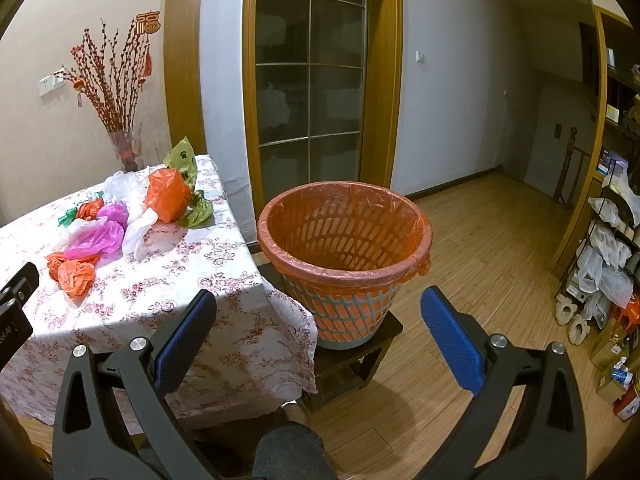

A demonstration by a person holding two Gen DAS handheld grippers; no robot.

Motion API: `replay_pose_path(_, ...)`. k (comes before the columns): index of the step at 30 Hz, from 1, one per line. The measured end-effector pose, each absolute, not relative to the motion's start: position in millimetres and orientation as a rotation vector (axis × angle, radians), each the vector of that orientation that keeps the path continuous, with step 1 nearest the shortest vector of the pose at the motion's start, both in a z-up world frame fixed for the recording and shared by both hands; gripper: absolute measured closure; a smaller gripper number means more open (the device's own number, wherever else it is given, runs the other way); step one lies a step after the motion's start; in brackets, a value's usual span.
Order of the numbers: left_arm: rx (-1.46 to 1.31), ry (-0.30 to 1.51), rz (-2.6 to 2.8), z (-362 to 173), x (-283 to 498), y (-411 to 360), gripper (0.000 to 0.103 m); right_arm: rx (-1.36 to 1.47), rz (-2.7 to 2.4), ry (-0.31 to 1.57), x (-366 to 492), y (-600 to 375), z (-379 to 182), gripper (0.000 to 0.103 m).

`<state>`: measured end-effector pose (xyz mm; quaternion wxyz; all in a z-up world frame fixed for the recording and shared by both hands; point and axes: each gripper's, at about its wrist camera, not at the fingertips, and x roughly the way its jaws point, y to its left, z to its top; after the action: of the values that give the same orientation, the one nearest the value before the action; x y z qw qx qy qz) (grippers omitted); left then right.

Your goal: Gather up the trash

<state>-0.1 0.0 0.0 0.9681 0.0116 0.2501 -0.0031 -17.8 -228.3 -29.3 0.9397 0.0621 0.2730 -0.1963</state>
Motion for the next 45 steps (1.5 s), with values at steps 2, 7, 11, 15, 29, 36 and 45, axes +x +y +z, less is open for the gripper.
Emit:
replay_pose_path(2,0.024,0.507,-0.006,0.0,0.0,0.0,0.004,0.126,-0.401,0.557,-18.1,-228.5,-29.1,0.002)
replay_pose_path(7,0.024,0.508,-0.006,0.0,0.1,0.0,0.004,0.127,-0.401,0.556,-18.6,-228.8,-28.5,0.002)
replay_pose_path(11,0.023,0.509,-0.007,0.0,0.1,0.0,0.004,0.128,-0.4,0.554,-19.2,-229.5,-28.3,0.002)
replay_pose_path(15,0.023,0.511,-0.007,0.0,-0.3,-0.6,0.004,0.129,-0.4,0.554,-18.7,-229.6,-28.7,0.002)
replay_pose_path(29,0.021,0.514,-0.007,-0.1,0.3,0.1,0.004,0.129,-0.4,0.554,-18.5,-230.1,-28.7,0.002)
replay_pose_path(36,0.022,0.512,-0.008,-0.2,-2.4,-1.8,0.004,0.129,-0.4,0.554,-18.8,-230.2,-28.8,0.002)
replay_pose_path(45,0.02,0.516,-0.007,-0.1,0.3,0.2,0.004,0.13,-0.4,0.554,-18.9,-230.5,-28.8,0.002)
